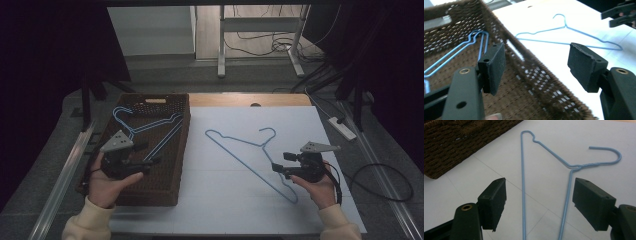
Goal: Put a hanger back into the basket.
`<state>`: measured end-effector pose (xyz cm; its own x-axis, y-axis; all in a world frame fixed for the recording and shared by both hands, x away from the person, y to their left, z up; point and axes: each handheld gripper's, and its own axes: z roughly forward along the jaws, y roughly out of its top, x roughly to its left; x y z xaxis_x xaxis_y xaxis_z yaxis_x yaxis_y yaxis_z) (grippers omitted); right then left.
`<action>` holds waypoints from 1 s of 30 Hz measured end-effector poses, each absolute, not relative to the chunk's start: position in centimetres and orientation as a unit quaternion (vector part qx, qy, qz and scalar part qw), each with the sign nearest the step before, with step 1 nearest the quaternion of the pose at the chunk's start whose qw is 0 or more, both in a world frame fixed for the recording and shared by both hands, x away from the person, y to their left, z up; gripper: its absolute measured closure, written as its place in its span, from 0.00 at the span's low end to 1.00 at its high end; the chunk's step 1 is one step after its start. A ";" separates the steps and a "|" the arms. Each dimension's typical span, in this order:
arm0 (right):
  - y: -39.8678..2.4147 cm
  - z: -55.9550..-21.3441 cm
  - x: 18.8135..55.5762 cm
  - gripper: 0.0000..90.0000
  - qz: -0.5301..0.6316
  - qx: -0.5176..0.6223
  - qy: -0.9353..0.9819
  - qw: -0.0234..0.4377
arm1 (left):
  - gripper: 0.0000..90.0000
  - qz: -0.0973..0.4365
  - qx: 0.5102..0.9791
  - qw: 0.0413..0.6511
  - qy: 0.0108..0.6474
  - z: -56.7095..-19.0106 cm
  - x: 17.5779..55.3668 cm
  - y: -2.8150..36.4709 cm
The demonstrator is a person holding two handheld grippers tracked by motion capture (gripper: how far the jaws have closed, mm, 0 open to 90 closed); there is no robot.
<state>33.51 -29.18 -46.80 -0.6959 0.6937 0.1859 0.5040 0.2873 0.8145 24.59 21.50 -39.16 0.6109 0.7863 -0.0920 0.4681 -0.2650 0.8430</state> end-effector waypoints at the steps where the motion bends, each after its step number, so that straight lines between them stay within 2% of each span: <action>1: -29.2 -46.8 33.5 0.31 0.464 0.376 0.796 0.102 | 0.35 0.176 0.776 0.454 0.401 -39.2 24.4 21.3; 13: -29.2 -46.9 33.6 0.31 0.454 0.377 0.800 0.112 | 0.34 0.164 0.783 0.459 0.387 -40.4 23.7 18.8; 20: -29.1 -46.9 33.6 0.31 0.451 0.376 0.802 0.113 | 0.34 0.167 0.777 0.463 0.392 -40.8 23.5 18.7; 24: -29.0 -46.9 33.7 0.31 0.446 0.372 0.805 0.120 | 0.34 0.147 0.767 0.477 0.403 -41.4 23.6 18.9; 30: -29.4 -46.3 35.1 0.32 0.442 0.380 0.802 0.129 | 0.34 0.175 0.778 0.459 0.393 -41.3 23.5 18.5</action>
